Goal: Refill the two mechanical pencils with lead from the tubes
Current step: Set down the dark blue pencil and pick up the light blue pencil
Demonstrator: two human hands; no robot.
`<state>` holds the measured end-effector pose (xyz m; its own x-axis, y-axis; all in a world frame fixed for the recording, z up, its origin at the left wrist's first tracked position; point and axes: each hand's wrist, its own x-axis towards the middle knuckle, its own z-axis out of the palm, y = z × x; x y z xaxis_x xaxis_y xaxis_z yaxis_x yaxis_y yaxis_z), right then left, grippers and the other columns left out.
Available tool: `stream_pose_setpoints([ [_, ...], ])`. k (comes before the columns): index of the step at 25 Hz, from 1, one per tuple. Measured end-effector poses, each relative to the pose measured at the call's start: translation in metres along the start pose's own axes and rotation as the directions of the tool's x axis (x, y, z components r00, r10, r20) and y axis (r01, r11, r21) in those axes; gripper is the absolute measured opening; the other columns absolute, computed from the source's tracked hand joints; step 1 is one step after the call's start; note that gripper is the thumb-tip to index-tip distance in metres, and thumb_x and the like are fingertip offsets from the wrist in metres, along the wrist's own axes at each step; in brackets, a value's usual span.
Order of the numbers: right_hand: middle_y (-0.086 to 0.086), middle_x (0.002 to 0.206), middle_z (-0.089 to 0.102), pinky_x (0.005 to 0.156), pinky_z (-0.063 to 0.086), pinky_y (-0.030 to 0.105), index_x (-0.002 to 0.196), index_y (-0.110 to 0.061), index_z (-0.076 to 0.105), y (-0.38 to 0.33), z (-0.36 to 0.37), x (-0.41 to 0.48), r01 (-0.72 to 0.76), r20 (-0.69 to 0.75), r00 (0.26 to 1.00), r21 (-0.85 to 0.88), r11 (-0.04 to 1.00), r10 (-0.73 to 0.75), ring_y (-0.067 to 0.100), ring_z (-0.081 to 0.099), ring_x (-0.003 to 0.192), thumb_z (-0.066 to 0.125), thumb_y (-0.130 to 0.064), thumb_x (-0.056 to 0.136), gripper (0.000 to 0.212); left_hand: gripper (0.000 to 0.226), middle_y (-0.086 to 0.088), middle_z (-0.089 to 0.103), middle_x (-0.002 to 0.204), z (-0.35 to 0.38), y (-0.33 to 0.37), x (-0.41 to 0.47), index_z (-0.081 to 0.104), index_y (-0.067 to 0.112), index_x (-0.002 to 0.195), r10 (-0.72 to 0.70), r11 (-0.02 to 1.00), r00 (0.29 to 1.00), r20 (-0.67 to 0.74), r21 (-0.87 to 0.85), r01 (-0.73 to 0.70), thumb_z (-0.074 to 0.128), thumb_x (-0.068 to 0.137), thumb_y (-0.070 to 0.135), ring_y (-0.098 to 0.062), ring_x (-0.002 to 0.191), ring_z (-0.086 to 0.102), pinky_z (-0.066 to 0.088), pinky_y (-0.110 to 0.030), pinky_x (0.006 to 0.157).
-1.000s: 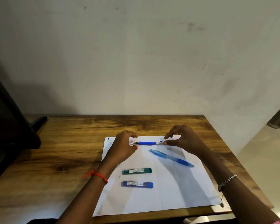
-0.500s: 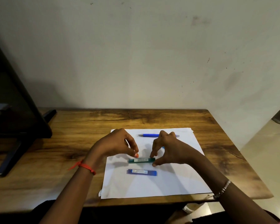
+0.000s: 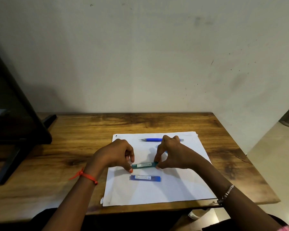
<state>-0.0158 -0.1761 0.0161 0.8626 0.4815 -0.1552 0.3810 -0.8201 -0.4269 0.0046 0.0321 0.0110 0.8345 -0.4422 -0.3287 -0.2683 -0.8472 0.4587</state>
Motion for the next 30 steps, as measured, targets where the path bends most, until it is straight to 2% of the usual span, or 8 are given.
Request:
stream_pose_setpoints([
  [4, 0.002, 0.097, 0.054, 0.075, 0.019, 0.026, 0.098, -0.018, 0.072, 0.003, -0.002, 0.002, 0.029, -0.018, 0.999, 0.02, 0.999, -0.029, 0.012, 0.033, 0.094, 0.071, -0.026, 0.078, 0.021, 0.021, 0.005, 0.06, 0.068, 0.001, -0.001, 0.003, 0.072, 0.012, 0.083, -0.005, 1.0, 1.0, -0.03, -0.004, 0.005, 0.081, 0.066, 0.019, -0.008, 0.062, 0.052, 0.042, -0.021, 0.06],
  [8, 0.0, 0.094, 0.066, 0.088, 0.033, 0.033, 0.091, -0.018, 0.075, 0.018, -0.01, 0.011, 0.033, -0.196, 0.981, 0.123, 0.992, -0.008, 0.01, 0.042, 0.093, 0.074, -0.023, 0.074, 0.017, 0.015, 0.01, 0.058, 0.066, -0.01, -0.003, 0.011, 0.072, 0.015, 0.079, 0.034, 0.998, 0.988, -0.15, -0.044, -0.041, 0.079, 0.067, 0.02, -0.006, 0.062, 0.05, 0.036, -0.011, 0.053],
  [11, -0.004, 0.087, 0.072, 0.087, 0.036, 0.037, 0.085, -0.018, 0.076, 0.034, -0.016, 0.026, 0.048, -0.337, 0.941, 0.207, 0.977, 0.025, -0.003, 0.044, 0.084, 0.075, -0.02, 0.074, 0.011, 0.014, 0.009, 0.058, 0.073, -0.011, -0.002, 0.025, 0.071, 0.015, 0.082, -0.006, 0.986, 0.909, -0.417, -0.154, -0.064, 0.077, 0.07, 0.016, -0.009, 0.064, 0.049, 0.038, -0.019, 0.057],
  [14, -0.002, 0.088, 0.073, 0.093, 0.037, 0.045, 0.085, -0.017, 0.075, 0.044, -0.019, 0.039, 0.0, -0.453, 0.884, 0.248, 0.969, 0.116, 0.008, 0.045, 0.09, 0.075, -0.019, 0.075, 0.011, 0.023, -0.004, 0.065, 0.097, -0.001, 0.004, 0.04, 0.068, 0.011, 0.098, -0.105, 0.959, 0.803, -0.586, -0.274, -0.075, 0.071, 0.076, 0.006, -0.016, 0.079, 0.054, 0.041, -0.023, 0.07],
  [17, 0.001, 0.095, 0.073, 0.094, 0.031, 0.042, 0.091, -0.016, 0.074, 0.057, -0.02, 0.045, -0.112, -0.449, 0.874, 0.184, 0.976, 0.185, 0.019, 0.045, 0.103, 0.071, -0.02, 0.078, 0.014, 0.032, -0.01, 0.055, 0.126, 0.01, 0.007, 0.049, 0.059, 0.007, 0.116, -0.163, 0.953, 0.821, -0.547, -0.302, -0.012, 0.057, 0.085, -0.001, -0.025, 0.11, 0.053, 0.041, -0.027, 0.09],
  [19, 0.002, 0.099, 0.072, 0.09, 0.025, 0.037, 0.094, -0.016, 0.073, 0.064, -0.018, 0.047, -0.168, -0.416, 0.884, 0.147, 0.975, 0.215, 0.022, 0.041, 0.108, 0.069, -0.021, 0.08, 0.016, 0.038, -0.008, 0.049, 0.132, 0.016, 0.008, 0.052, 0.057, 0.007, 0.12, -0.155, 0.968, 0.851, -0.502, -0.249, 0.029, 0.049, 0.085, -0.007, -0.027, 0.124, 0.043, 0.037, -0.03, 0.099],
  [23, 0.003, 0.106, 0.069, 0.087, 0.021, 0.035, 0.099, -0.016, 0.072, 0.069, -0.016, 0.048, -0.185, -0.376, 0.902, 0.112, 0.976, 0.214, 0.023, 0.04, 0.111, 0.065, -0.022, 0.083, 0.019, 0.046, -0.006, 0.04, 0.137, 0.02, 0.015, 0.053, 0.055, 0.011, 0.124, -0.183, 0.977, 0.872, -0.454, -0.179, 0.112, 0.047, 0.084, -0.011, -0.026, 0.128, 0.031, 0.033, -0.034, 0.102],
  [30, 0.0, 0.113, 0.067, 0.086, 0.019, 0.034, 0.105, -0.018, 0.07, 0.066, -0.015, 0.049, -0.15, -0.336, 0.928, 0.061, 0.987, 0.162, 0.022, 0.038, 0.114, 0.061, -0.019, 0.086, 0.021, 0.051, -0.005, 0.031, 0.143, 0.02, 0.021, 0.048, 0.051, 0.017, 0.128, -0.194, 0.98, 0.886, -0.421, -0.126, 0.154, 0.048, 0.085, -0.01, -0.025, 0.131, 0.024, 0.028, -0.035, 0.102],
])
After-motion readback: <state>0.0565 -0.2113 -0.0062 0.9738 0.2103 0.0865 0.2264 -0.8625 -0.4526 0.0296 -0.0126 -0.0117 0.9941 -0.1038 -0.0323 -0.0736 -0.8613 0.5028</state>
